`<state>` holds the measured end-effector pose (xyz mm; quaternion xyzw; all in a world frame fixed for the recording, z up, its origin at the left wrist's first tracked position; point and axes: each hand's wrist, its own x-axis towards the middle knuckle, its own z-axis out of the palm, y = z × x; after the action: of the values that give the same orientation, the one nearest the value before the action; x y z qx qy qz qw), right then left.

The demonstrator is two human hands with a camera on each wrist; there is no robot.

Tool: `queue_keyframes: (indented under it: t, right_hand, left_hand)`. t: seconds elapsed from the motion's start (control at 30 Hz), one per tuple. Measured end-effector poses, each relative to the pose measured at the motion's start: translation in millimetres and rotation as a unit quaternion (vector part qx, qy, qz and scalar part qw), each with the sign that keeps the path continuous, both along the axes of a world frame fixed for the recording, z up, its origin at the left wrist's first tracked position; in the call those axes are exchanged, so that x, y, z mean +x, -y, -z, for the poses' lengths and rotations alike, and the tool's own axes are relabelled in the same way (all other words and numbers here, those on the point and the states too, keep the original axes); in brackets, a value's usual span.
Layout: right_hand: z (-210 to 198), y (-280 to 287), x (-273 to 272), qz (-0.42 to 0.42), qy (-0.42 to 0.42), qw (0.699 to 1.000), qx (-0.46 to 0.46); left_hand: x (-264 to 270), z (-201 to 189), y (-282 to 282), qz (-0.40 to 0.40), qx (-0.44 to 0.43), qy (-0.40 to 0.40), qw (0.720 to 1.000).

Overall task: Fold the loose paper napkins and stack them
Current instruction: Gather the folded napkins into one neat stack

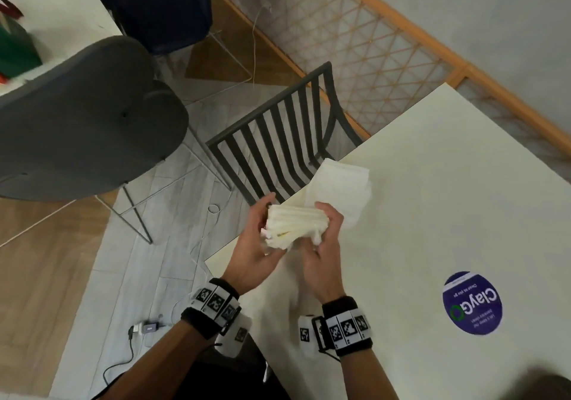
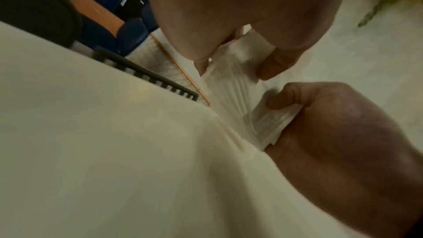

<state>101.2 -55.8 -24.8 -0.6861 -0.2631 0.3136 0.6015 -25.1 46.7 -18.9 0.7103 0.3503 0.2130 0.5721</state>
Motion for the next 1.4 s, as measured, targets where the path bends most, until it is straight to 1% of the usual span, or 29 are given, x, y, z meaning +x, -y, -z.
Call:
queue_keyframes:
  t: [0.07, 0.13, 0.2, 0.3, 0.4, 0.5, 0.6, 0.67, 0.73, 0.83, 0.97, 1.03, 1.1, 1.17, 1.23, 1.27, 1.3, 1.33, 1.37, 1.4]
  right_hand:
    - [-16.6, 7.4, 3.2, 0.058, -0.028, 0.997, 0.039]
    - [-37.9, 28.3, 11.8, 0.124, -0.042, 0.989, 0.074]
    - [-59.7, 59.6, 21.1, 0.193, -0.051, 0.975, 0.094]
    - [-87.5, 126.2, 31.3, 0.301, -0.045, 0.947, 0.105]
    - [-111.6, 211.7, 36.6, 0.392, -0.013, 0.915, 0.097]
    - [-122.4, 301.7, 35.3, 0.457, 0.009, 0.888, 0.045]
    - [-118.4, 384.9, 28.9, 0.488, -0.008, 0.872, -0.038]
    - [-106.9, 430.0, 24.2, 0.491, -0.041, 0.864, -0.106]
    - [-90.6, 467.1, 17.7, 0.490, -0.066, 0.854, -0.163]
    - [-60.1, 507.7, 13.5, 0.490, -0.084, 0.841, -0.212]
    - [-35.7, 537.5, 18.9, 0.483, -0.110, 0.829, -0.258]
    - [-27.3, 542.6, 21.9, 0.473, -0.104, 0.827, -0.286]
    - [-20.0, 539.8, 22.3, 0.445, -0.091, 0.822, -0.345]
    - [-14.9, 532.3, 22.1, 0.418, -0.067, 0.813, -0.398]
    - [-18.6, 521.9, 22.1, 0.402, -0.035, 0.804, -0.437]
    - [-23.5, 515.5, 22.5, 0.401, -0.014, 0.792, -0.461]
    - [-29.7, 507.8, 23.7, 0.404, 0.016, 0.778, -0.481]
    - [-37.6, 497.5, 26.1, 0.406, 0.051, 0.771, -0.488]
    - [-45.3, 484.3, 29.4, 0.404, 0.085, 0.775, -0.478]
    - [-52.9, 468.3, 33.6, 0.395, 0.114, 0.790, -0.455]
  left_hand:
    - [15.0, -20.9, 5.5, 0.004, -0.015, 0.032, 0.999]
    - [38.6, -41.2, 21.5, 0.052, -0.041, 0.058, 0.996]
    - [64.3, -57.9, 47.5, 0.102, -0.061, 0.063, 0.991]
    - [99.5, -77.6, 103.8, 0.189, -0.086, 0.061, 0.976]
    - [127.7, -93.8, 182.2, 0.276, -0.113, 0.063, 0.952]
    - [144.4, -98.7, 267.7, 0.355, -0.159, 0.049, 0.920]
    - [150.7, -89.9, 349.8, 0.377, -0.214, 0.008, 0.901]
    - [152.5, -78.9, 395.7, 0.386, -0.228, -0.043, 0.893]
    - [152.5, -61.3, 432.0, 0.399, -0.189, -0.093, 0.892]
    - [153.7, -33.6, 466.6, 0.411, -0.105, -0.137, 0.895]
    - [156.6, -13.7, 490.6, 0.428, -0.037, -0.166, 0.888]
    - [160.3, -3.9, 497.0, 0.440, 0.026, -0.199, 0.875]
    - [161.2, 3.7, 501.0, 0.446, 0.096, -0.242, 0.856]
    - [160.4, 6.4, 502.3, 0.445, 0.132, -0.260, 0.847]
    - [159.8, 5.9, 497.4, 0.439, 0.145, -0.253, 0.850]
    - [160.1, 5.4, 490.8, 0.434, 0.145, -0.245, 0.855]
    - [160.5, 3.7, 481.0, 0.424, 0.139, -0.233, 0.864]
    - [161.2, 1.2, 467.2, 0.408, 0.130, -0.217, 0.877]
    - [161.3, -3.6, 450.4, 0.391, 0.122, -0.199, 0.890]
    - [161.4, -8.9, 430.4, 0.372, 0.118, -0.181, 0.903]
